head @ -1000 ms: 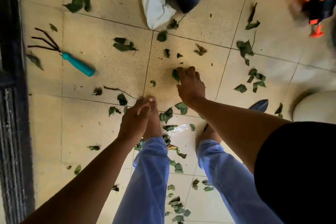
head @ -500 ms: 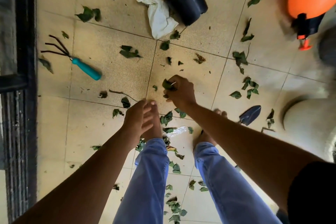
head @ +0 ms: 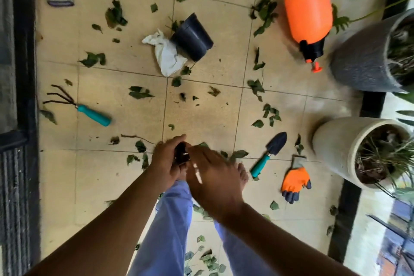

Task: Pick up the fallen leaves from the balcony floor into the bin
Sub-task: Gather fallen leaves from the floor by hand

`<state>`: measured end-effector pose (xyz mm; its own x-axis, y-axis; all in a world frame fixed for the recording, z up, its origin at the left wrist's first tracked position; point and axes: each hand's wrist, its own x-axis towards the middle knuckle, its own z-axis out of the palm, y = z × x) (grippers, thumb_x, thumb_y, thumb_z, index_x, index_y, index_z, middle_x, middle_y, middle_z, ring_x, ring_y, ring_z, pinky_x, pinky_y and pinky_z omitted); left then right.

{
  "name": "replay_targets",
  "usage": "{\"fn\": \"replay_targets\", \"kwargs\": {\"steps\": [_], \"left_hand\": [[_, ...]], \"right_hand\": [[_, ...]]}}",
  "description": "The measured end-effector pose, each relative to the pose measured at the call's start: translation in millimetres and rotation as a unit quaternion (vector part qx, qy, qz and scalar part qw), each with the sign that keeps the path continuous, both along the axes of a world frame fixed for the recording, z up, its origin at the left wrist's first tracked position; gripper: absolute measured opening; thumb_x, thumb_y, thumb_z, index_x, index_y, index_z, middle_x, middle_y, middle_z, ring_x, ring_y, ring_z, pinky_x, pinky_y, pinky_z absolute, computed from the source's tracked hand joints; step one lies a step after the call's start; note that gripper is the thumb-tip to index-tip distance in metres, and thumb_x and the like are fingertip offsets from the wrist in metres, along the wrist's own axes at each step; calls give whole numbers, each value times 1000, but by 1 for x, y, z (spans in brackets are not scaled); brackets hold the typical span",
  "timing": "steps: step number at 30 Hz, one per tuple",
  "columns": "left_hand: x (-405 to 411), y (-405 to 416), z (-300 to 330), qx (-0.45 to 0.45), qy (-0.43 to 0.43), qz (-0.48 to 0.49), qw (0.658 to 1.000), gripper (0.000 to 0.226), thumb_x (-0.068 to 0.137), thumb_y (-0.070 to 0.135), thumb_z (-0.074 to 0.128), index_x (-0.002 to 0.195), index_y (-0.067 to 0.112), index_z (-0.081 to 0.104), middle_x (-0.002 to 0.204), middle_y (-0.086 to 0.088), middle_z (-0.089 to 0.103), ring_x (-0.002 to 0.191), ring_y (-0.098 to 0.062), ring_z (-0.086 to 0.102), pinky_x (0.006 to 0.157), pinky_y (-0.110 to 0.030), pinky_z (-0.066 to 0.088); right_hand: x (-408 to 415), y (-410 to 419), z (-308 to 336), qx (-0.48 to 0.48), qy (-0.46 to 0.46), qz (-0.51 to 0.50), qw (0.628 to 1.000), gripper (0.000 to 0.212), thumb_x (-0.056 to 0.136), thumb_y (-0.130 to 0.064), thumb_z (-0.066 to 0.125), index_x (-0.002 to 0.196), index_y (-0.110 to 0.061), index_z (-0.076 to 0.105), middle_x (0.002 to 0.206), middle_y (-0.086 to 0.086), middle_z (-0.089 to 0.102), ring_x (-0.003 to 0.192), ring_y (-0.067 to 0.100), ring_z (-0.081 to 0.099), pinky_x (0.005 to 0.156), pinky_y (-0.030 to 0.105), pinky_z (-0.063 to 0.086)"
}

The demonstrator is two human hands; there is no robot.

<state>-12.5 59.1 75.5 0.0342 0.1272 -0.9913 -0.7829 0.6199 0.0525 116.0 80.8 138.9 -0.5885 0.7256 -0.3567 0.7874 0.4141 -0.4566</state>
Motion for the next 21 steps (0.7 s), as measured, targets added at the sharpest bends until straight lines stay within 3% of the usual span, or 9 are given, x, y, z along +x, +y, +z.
{"fn": "replay_targets", "kwargs": {"steps": [3, 5, 9, 12, 15, 17, 21], "left_hand": [[8, 6, 1, 13, 12, 2, 1000, 45, 98, 19, 60, 55, 8, 59, 56, -8, 56, 45, -21, 55, 59, -30, 41], [13, 5, -6, 17, 16, 2, 1000, 38, 99, 18, 60, 62, 7, 58, 58, -8, 56, 48, -20, 56, 58, -31, 46], [32, -9, -35, 29, 26, -42, 998, 32, 102, 16, 56, 72, 6, 57, 59, -6, 56, 52, -17, 59, 52, -26, 57], [54, -27, -63, 33, 25, -77, 996, 37, 105, 19, 51, 70, 8, 56, 59, -4, 56, 53, -14, 61, 54, -24, 57], [73, -44, -83, 12, 15, -76, 997, 30, 103, 25, 56, 78, 8, 62, 68, -5, 62, 63, -16, 63, 57, -28, 60], [87, -53, -90, -2, 23, -58, 998, 26, 102, 20, 56, 79, 9, 63, 62, -3, 67, 59, -13, 66, 57, -27, 61], [108, -65, -87, 9, 25, -54, 998, 43, 105, 16, 50, 66, 8, 65, 57, -1, 65, 52, -10, 62, 52, -22, 56]], "right_hand": [[37, 14, -28, -37, -26, -114, 992, 24, 94, -23, 59, 117, -28, 65, 112, -6, 69, 91, 17, 68, 70, 35, 58], [65, 19, -68, -84, -69, -169, 980, 27, 94, -20, 60, 119, -26, 66, 116, -4, 69, 93, 18, 69, 76, 32, 57], [113, 16, -153, -146, -196, -194, 950, 35, 95, -20, 62, 129, -24, 60, 121, 3, 66, 105, 25, 66, 81, 33, 52], [135, 4, -206, -158, -218, -224, 937, 42, 94, -32, 69, 132, -22, 55, 120, 8, 59, 105, 28, 63, 75, 33, 49], [142, -10, -246, -129, -213, -192, 949, 40, 98, -34, 62, 133, -19, 51, 122, 12, 52, 104, 33, 62, 73, 36, 50], [145, -18, -266, -111, -192, -156, 963, 34, 99, -23, 58, 132, -17, 50, 124, 14, 50, 102, 36, 61, 73, 39, 53], [148, -21, -284, -119, -162, -89, 976, 36, 90, 4, 51, 122, -12, 56, 117, 18, 55, 98, 40, 61, 77, 43, 56]]}}
